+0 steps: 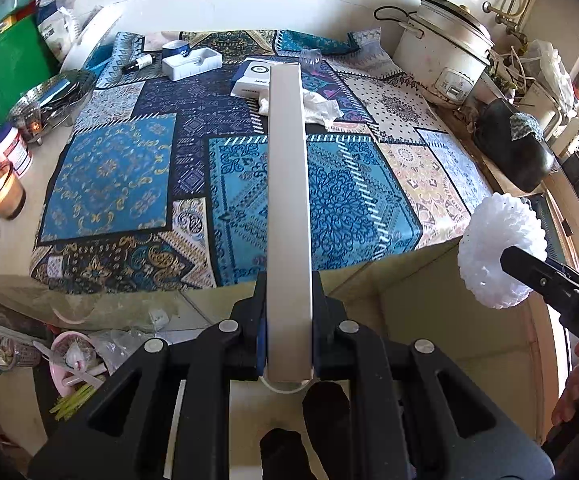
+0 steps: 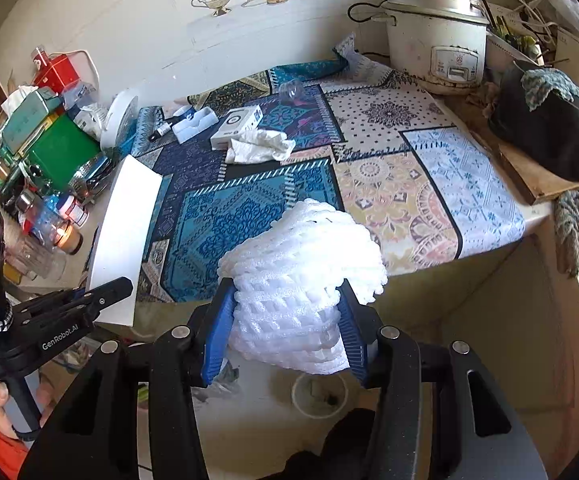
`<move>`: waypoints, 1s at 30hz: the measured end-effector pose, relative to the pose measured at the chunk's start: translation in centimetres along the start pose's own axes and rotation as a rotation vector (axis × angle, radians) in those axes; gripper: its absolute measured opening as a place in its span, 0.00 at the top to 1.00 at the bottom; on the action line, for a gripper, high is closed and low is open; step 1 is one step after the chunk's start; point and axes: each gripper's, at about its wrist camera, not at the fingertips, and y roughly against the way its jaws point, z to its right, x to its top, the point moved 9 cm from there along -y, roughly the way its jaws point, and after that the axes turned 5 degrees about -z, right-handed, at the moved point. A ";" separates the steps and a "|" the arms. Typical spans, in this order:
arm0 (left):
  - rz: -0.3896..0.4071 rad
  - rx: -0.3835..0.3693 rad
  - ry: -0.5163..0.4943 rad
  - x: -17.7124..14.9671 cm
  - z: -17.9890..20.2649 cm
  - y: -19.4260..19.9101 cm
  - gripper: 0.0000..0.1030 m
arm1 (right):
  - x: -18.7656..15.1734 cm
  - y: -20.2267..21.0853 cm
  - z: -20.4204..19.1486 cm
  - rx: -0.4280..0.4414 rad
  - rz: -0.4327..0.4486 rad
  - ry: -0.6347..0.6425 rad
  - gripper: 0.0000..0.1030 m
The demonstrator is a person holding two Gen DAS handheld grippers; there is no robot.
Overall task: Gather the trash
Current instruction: 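Carry the cardboard strip and foam sleeve down over the white bin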
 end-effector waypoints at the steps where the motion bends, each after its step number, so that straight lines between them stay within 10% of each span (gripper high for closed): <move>1: -0.004 0.001 0.003 -0.8 -0.2 0.1 0.85 | -0.8 -0.2 -0.3 -0.002 -0.016 0.004 0.55; 15: -0.206 -0.056 0.063 -14.5 2.5 -6.5 0.85 | -11.2 -6.3 1.4 -0.003 -0.239 0.017 0.55; 30: -0.452 -0.077 0.180 -28.7 1.9 -29.4 0.85 | -21.9 -23.8 9.5 -0.013 -0.413 -0.028 0.55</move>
